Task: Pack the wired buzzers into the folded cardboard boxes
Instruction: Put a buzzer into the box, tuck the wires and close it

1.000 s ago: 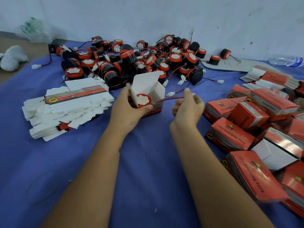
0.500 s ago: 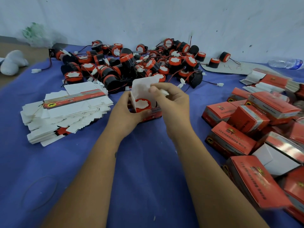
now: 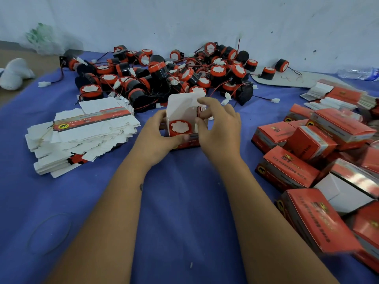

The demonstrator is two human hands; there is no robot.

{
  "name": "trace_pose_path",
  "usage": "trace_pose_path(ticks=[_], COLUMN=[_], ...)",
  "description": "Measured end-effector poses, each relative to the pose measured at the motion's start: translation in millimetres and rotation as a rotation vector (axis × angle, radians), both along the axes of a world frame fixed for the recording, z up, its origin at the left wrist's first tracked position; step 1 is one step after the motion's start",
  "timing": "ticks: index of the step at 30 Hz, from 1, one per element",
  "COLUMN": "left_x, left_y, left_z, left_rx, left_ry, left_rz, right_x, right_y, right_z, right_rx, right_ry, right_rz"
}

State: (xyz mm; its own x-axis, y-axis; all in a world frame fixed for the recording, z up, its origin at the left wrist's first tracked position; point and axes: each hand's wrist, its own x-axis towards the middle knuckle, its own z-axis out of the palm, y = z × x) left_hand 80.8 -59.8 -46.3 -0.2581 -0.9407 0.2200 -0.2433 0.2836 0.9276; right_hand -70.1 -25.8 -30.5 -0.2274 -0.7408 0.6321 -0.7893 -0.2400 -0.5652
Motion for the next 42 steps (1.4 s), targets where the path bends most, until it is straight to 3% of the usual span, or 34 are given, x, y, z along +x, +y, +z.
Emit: trace_pose_path(ticks=[3, 8, 11, 14, 18, 21, 25, 32, 37, 40, 42], left_x=[0, 1, 1, -1, -7, -9, -13, -17, -18, -15, -8], left_y=[0, 1, 3, 4, 5, 7, 5, 4, 4, 3, 2], left_z=[1, 1, 1, 5, 14, 10, 7, 3, 2, 2, 3], left_rx=[-0.018, 0.005, 0.004, 0.014, 0.211, 0.151, 0.06, 0.001, -0.061, -0.111, -0.077], left_ry=[-0.016, -0.018, -0.01, 0.02, 0.299, 0.225, 0.131, 0.133, 0.147, 0.097, 0.112], left_rz=[-0.001, 0.037, 0.037, 0.017, -0.011, 0.1, 0.101, 0.152, 0.207, 0.26, 0.248], right_x=[0, 4, 5, 4, 6, 9, 4, 7, -2, -3, -4], right_y=[4, 6, 6, 4, 3, 5, 3, -8, -5, -3, -3], right_z=[1, -1, -4, -5, -6, -6, -1, -5, -8, -9, -9], right_rx=[-0.05, -0.052, -0.082, -0.054, 0.007, 0.049, 0.144, 0.115, 0.239, 0.231, 0.253], right_ry=[0.075, 0.371, 0.37, 0.246, 0.125, 0.004, -0.312, -0.523, -0.605, -0.568, -0.647], right_rz=[0.007, -0.034, -0.077, 0.001, 0.153, 0.21, 0.227, 0.115, 0.278, 0.255, 0.266])
